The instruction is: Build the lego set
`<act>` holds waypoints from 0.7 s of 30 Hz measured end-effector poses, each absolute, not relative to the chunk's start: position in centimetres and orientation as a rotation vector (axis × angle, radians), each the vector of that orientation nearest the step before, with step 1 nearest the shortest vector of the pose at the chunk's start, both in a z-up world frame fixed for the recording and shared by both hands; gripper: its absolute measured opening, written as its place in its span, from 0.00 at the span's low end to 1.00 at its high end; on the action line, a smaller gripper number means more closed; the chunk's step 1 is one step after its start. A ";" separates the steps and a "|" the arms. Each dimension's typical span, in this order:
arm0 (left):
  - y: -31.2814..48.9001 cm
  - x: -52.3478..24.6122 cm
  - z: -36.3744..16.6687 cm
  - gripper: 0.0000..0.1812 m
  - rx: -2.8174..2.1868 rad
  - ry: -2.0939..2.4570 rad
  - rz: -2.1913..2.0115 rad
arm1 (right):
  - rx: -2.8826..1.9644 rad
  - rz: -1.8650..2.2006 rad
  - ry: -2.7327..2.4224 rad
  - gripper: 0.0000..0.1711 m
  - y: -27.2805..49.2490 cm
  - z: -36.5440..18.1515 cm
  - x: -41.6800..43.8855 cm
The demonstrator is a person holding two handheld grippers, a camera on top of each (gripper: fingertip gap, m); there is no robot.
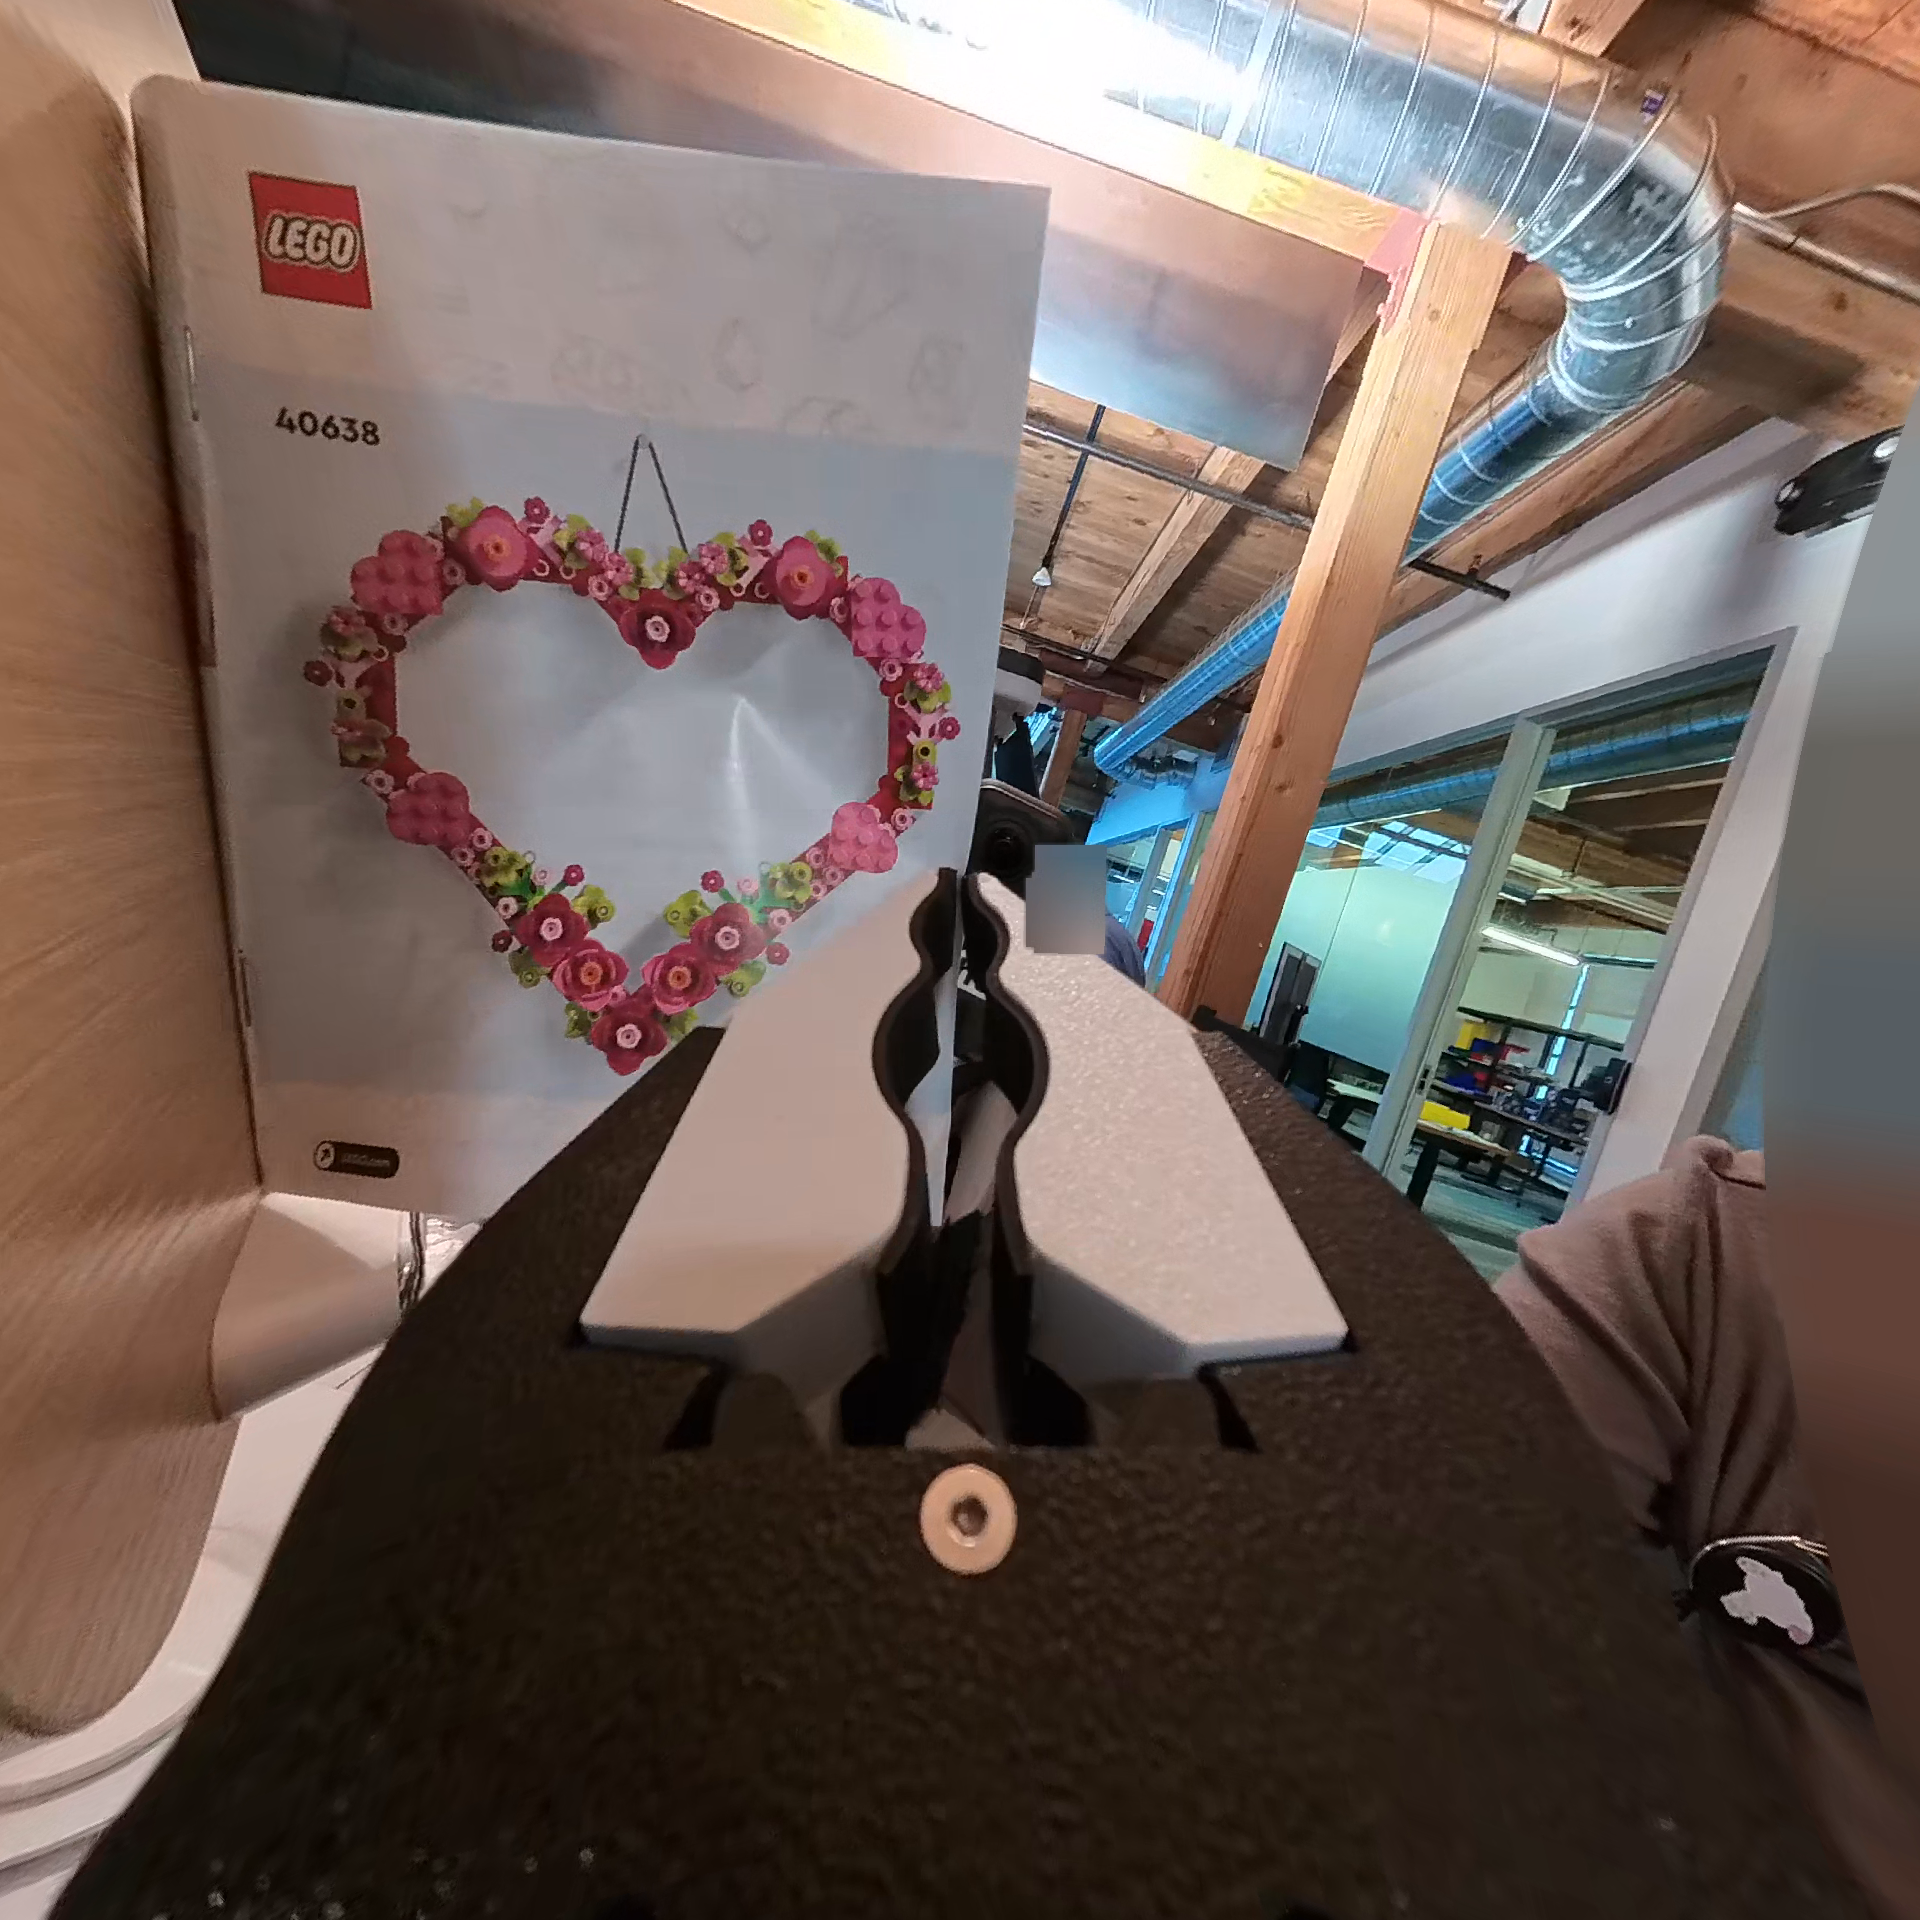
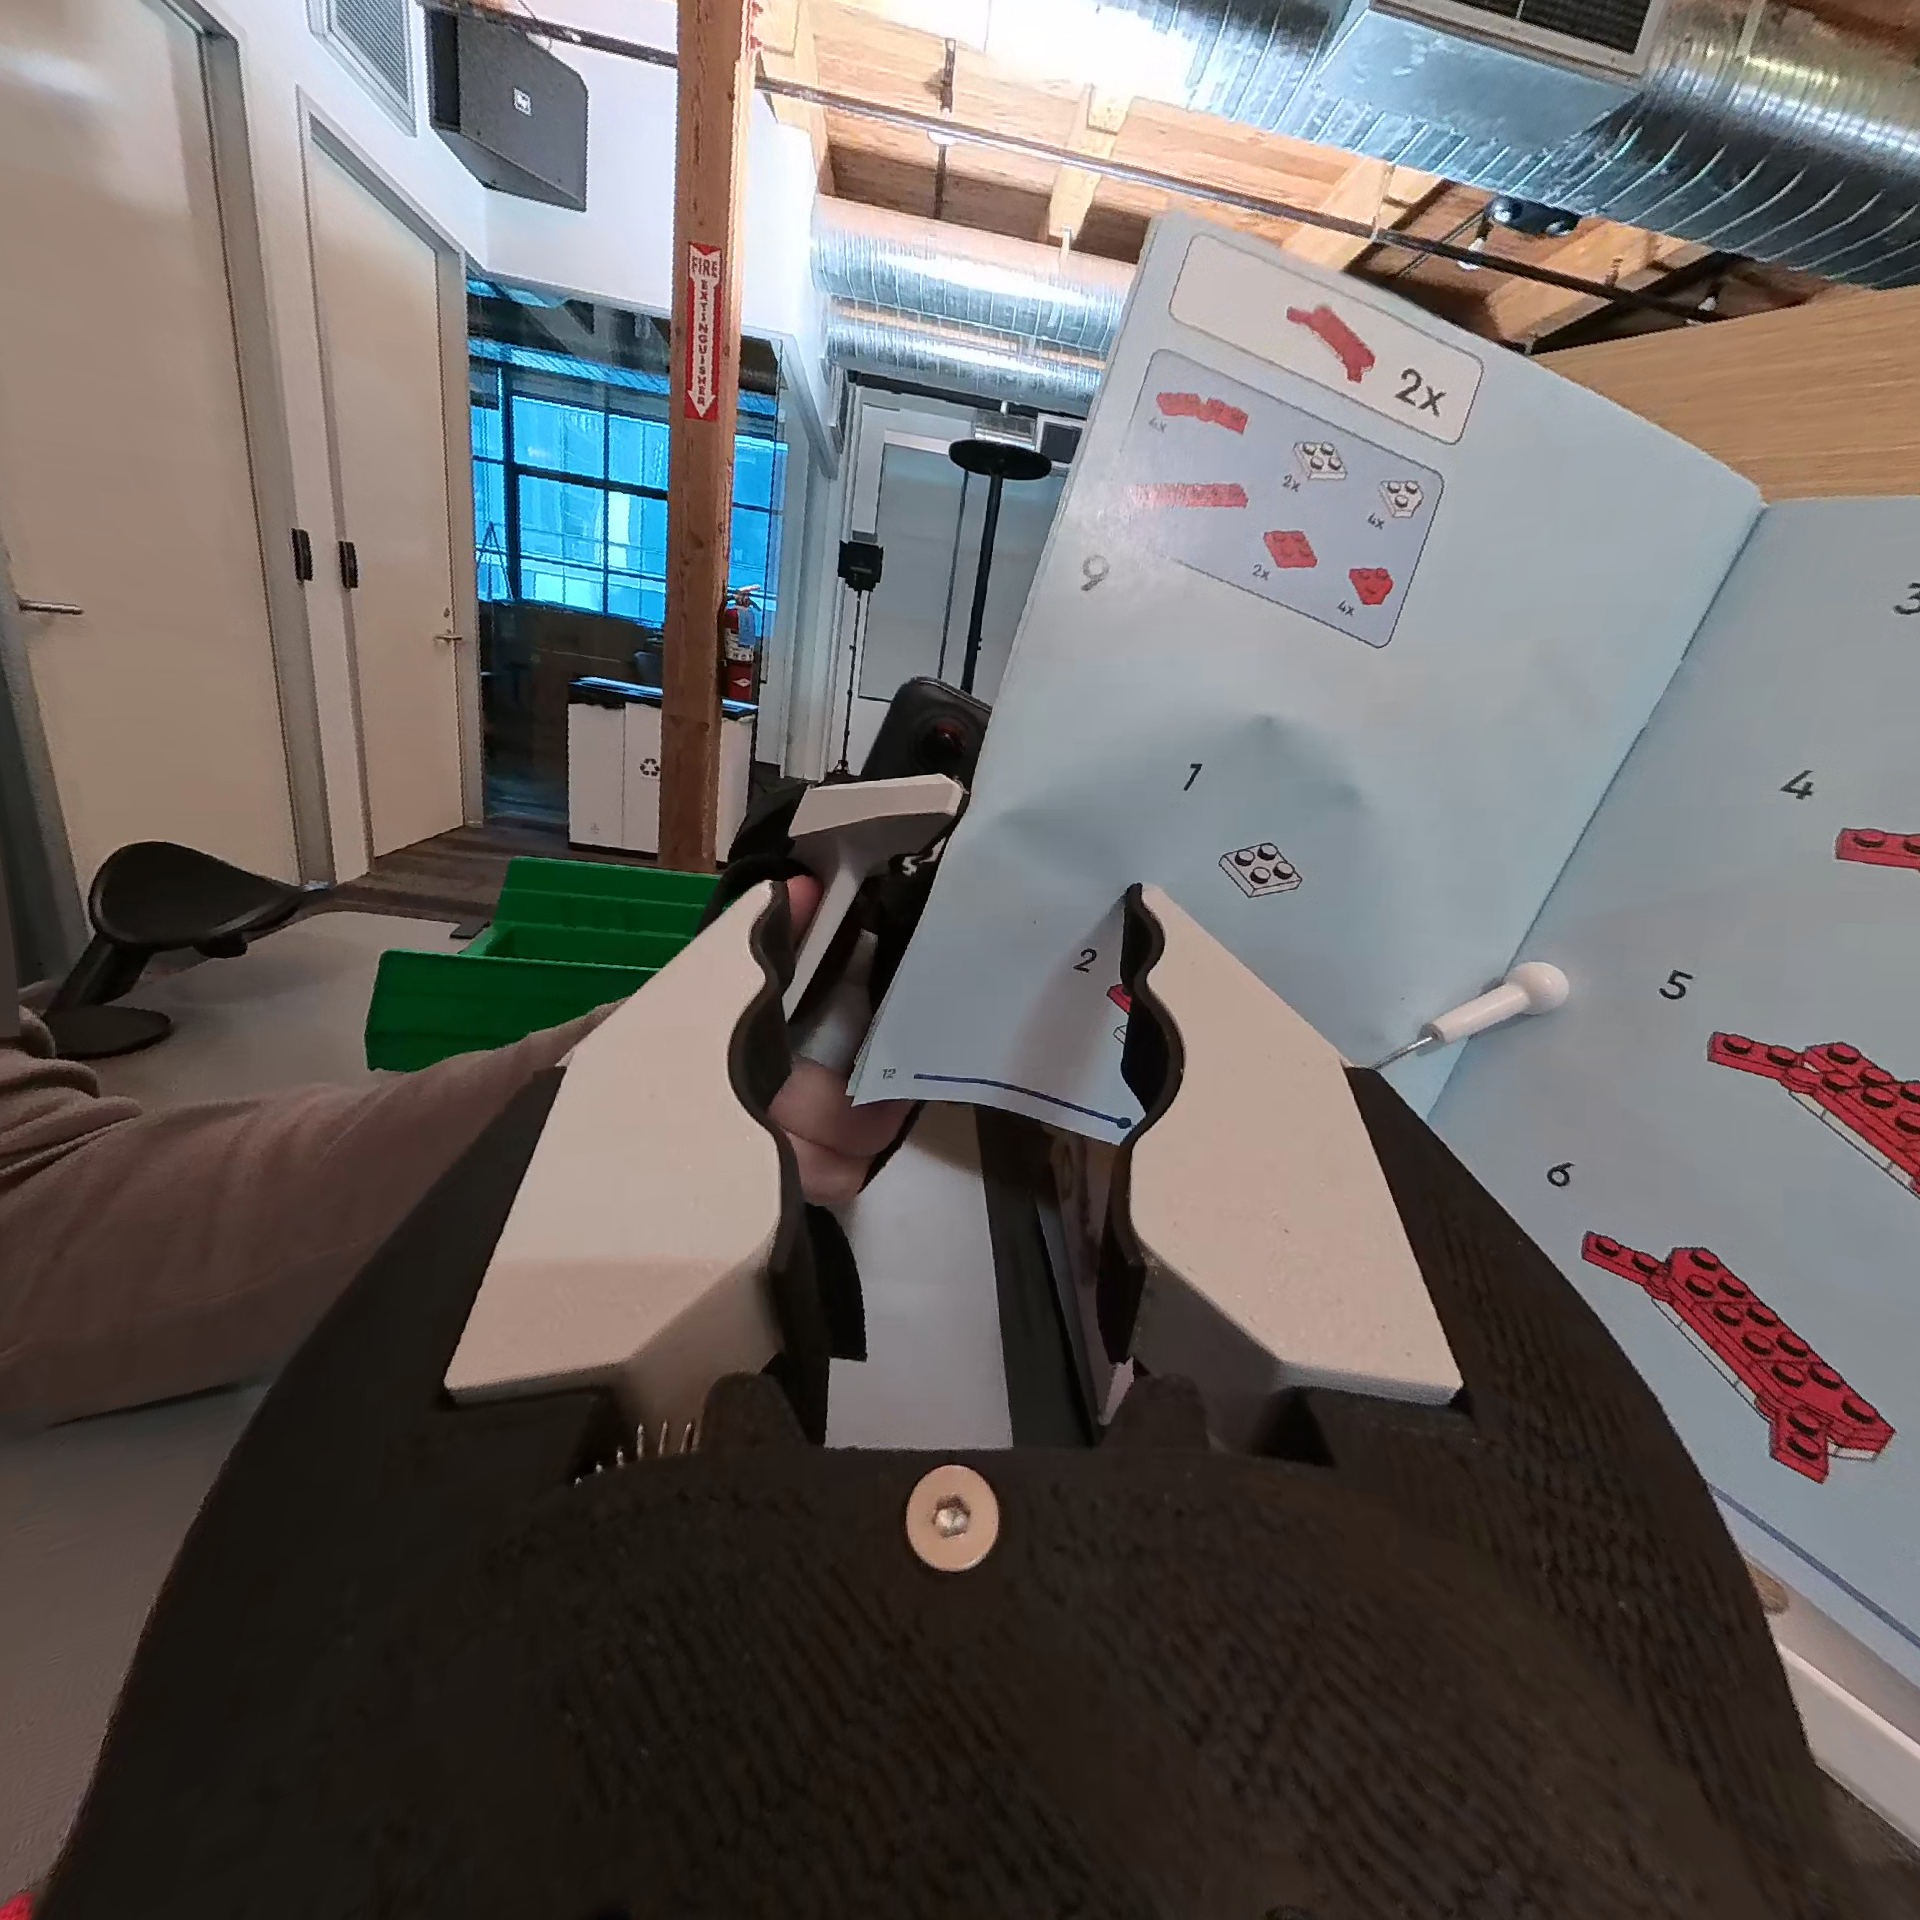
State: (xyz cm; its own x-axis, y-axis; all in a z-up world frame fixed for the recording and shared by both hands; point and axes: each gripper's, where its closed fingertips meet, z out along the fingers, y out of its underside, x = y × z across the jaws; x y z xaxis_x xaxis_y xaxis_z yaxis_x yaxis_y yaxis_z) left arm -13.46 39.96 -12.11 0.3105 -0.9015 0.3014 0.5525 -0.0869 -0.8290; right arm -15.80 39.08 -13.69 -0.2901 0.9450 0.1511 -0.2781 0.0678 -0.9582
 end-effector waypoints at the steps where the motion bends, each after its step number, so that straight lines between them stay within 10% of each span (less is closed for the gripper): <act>1: 40.0 -13.4 -12.1 0.00 -1.091 0.411 -1.273 | -0.761 1.462 -1.273 0.37 39.1 -13.7 -15.8; 21: 40.6 -12.3 -12.0 0.00 -1.164 0.454 -1.064 | -0.779 1.418 -1.181 0.29 40.9 -12.6 -14.4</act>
State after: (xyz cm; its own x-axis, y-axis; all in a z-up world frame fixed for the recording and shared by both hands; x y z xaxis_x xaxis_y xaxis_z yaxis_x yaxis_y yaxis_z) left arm -12.32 40.63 -12.04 0.4678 -0.8571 0.2160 0.4368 0.0117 -0.8995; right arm -14.43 40.87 -12.58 -0.2042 0.9682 0.1447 -0.3179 0.0742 -0.9452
